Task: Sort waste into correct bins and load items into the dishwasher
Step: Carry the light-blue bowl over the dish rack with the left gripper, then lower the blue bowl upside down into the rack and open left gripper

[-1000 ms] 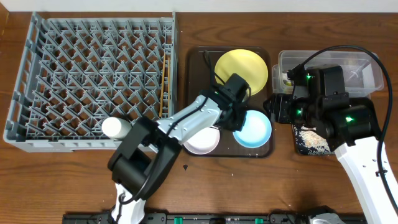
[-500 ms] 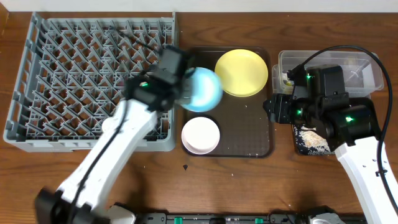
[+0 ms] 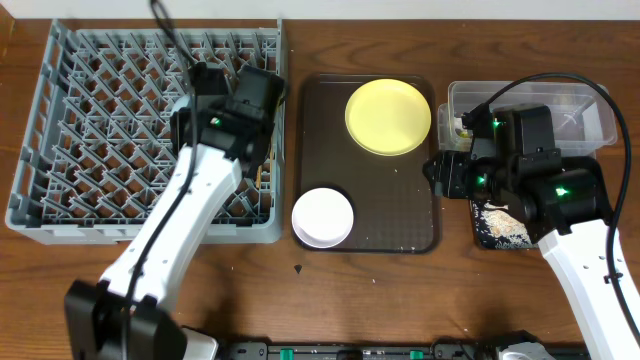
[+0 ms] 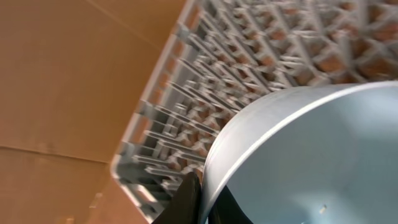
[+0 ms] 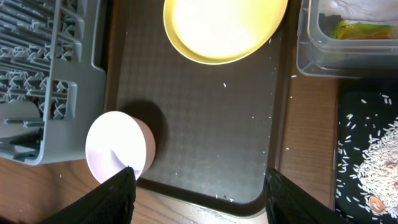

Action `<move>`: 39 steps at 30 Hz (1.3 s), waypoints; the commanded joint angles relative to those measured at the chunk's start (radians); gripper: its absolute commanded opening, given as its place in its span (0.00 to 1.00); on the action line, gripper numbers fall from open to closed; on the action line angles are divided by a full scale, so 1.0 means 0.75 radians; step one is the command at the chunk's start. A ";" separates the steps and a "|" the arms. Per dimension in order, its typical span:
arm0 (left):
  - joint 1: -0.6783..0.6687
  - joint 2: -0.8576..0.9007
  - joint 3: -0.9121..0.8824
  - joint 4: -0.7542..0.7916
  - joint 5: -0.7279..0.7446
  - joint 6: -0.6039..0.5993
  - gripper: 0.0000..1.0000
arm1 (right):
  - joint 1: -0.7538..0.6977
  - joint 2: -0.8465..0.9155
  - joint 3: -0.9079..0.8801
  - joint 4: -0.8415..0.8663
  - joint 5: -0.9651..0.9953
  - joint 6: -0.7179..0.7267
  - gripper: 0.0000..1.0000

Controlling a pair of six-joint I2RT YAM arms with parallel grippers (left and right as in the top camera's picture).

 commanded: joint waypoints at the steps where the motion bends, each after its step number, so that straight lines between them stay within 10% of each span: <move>1: 0.007 0.085 0.006 -0.001 -0.212 0.003 0.07 | -0.013 0.007 0.002 0.002 -0.011 -0.014 0.64; 8: 0.007 0.301 0.006 0.053 -0.497 0.003 0.07 | -0.013 0.007 0.002 0.005 -0.011 -0.014 0.64; 39: -0.004 0.468 0.006 0.042 -0.617 -0.009 0.07 | -0.012 0.007 0.002 0.002 -0.011 -0.014 0.65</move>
